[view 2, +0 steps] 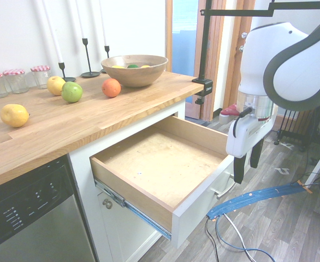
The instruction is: Close the drawer
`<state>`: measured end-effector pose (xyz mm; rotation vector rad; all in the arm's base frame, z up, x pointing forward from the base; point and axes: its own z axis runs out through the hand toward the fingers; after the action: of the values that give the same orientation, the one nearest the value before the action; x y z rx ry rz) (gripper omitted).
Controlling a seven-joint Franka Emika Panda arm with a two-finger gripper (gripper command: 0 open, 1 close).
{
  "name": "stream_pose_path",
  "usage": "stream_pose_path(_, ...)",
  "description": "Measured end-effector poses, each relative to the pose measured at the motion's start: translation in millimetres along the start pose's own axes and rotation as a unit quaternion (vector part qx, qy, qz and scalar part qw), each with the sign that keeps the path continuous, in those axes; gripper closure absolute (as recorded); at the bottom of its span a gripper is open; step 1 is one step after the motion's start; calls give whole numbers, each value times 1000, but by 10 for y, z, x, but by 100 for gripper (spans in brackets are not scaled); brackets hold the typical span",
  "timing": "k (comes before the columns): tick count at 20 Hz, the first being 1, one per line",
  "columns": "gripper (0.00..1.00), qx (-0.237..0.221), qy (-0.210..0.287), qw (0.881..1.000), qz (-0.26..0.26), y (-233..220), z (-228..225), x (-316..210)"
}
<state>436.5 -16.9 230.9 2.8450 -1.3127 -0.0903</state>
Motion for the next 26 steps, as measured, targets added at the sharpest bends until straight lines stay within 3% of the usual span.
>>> stream_pose_path(12, 0, 1, -17, 1000, 2, 130, 747, 50)
stream_pose_path(13, 100, 2, -17, 1000, 1, 135, 779, 51)
stream_pose_path(26, 100, 30, 24, 999, -25, 179, 997, 185)
